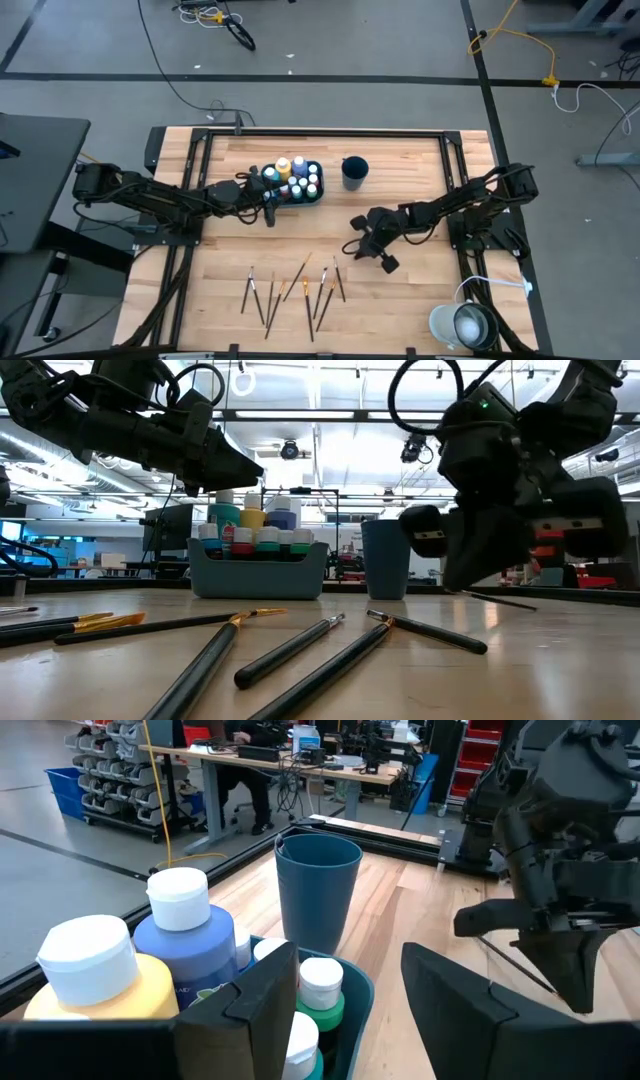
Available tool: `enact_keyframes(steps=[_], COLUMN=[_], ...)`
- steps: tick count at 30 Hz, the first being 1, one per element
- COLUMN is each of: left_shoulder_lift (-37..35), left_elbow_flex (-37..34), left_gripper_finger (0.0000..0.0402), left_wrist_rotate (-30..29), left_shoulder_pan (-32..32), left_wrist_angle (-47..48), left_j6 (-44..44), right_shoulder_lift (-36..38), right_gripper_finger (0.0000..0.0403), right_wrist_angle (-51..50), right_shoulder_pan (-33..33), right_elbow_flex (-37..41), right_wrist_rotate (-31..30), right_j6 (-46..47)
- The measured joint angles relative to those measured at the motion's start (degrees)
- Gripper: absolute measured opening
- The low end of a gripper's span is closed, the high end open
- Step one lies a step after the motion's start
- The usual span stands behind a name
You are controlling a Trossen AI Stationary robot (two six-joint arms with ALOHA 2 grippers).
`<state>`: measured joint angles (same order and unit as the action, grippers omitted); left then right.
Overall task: Pick & Place Paint Supplies
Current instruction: Put the gold paint brush into the blue cup
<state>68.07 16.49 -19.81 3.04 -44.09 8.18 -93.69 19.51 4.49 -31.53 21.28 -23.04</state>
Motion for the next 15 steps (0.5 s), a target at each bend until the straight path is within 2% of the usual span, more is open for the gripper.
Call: enact_keyframes(steps=[6, 10, 15], left_shoulder_lift=[0.0, 0.0, 0.0], left_elbow_flex=[0.0, 0.0, 0.0], left_gripper_finger=[0.019, 0.019, 0.019], left_wrist_rotate=[0.0, 0.0, 0.0], left_shoulder_pan=[0.0, 0.0, 0.0], left_wrist_angle=[0.0, 0.0, 0.0], left_j6=[0.0, 0.0, 0.0], right_shoulder_lift=[0.0, 0.1, 0.1], right_gripper_finger=[0.0001, 0.0, 0.0], right_wrist_angle=[4.4, 9.2, 15.2], right_shoulder_pan=[0.0, -0.3, -1.4], right_elbow_flex=[0.0, 0.0, -0.1], right_wrist_rotate=[-0.1, -4.0, -5.0], right_j6=[0.1, 2.5, 3.1])
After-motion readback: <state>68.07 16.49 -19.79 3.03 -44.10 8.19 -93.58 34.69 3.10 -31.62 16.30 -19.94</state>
